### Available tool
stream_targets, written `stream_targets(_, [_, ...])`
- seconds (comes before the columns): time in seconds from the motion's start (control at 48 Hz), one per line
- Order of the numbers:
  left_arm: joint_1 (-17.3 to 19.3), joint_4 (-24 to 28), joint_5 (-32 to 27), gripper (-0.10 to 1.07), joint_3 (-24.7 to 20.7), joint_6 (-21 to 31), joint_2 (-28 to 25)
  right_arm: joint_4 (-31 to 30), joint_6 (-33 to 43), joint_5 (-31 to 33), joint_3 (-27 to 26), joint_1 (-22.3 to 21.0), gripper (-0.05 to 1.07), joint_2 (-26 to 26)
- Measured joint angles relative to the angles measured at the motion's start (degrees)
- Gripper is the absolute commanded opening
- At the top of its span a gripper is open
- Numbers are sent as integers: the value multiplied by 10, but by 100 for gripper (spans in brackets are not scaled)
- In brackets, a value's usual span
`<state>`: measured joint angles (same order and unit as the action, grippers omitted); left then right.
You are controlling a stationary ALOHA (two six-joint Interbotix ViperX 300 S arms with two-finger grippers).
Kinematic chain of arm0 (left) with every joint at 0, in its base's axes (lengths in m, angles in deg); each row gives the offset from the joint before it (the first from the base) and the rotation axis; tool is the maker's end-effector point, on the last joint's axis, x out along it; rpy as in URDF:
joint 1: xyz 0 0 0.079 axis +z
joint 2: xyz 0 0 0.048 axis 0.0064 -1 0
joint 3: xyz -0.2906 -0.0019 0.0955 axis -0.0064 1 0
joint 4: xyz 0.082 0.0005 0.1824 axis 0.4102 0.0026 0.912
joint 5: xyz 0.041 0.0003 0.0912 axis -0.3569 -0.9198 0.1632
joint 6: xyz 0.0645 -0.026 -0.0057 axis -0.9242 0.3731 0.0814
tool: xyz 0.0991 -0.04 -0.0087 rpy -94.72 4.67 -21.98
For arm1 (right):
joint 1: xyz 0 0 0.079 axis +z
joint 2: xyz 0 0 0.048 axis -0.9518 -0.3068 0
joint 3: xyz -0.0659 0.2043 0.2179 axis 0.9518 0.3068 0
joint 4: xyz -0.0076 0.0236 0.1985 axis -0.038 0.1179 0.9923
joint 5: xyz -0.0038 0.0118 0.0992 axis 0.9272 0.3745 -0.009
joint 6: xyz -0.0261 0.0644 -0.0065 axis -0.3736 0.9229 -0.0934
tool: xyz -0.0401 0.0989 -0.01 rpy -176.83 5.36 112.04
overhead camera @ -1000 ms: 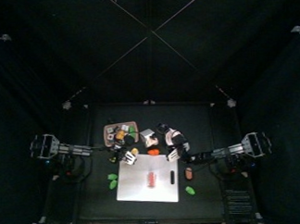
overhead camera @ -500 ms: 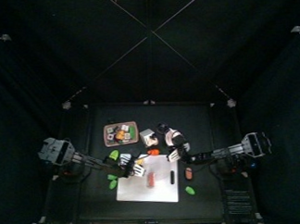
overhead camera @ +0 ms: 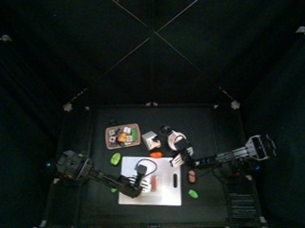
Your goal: Place egg sushi onto cutting board
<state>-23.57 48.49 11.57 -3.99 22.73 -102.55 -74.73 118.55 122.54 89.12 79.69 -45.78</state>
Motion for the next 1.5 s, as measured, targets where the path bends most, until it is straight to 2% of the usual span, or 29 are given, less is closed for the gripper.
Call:
stream_targets(0.229, [-11,18,2,64,1,32,-1,1,0,0,0,11,52,-1])
stream_targets(0.5, [-13,18,48,94,10,31,-1,4,0,9,-2,21,52,-1])
stream_targets(0.625, [-14,11,53,102,11,31,-1,5,0,12,-3,21,52,-1])
stream_targets(0.833, [-14,17,44,103,11,33,4,5,0,13,-3,22,52,-1])
stream_targets(1.146, [-15,99,-34,103,14,34,43,3,0,13,-3,22,52,-1])
stream_targets(1.333, [-12,135,-47,103,38,33,69,4,0,13,-2,23,52,-1])
stream_targets(1.5, [3,163,-40,102,72,32,119,5,0,13,-3,25,52,-1])
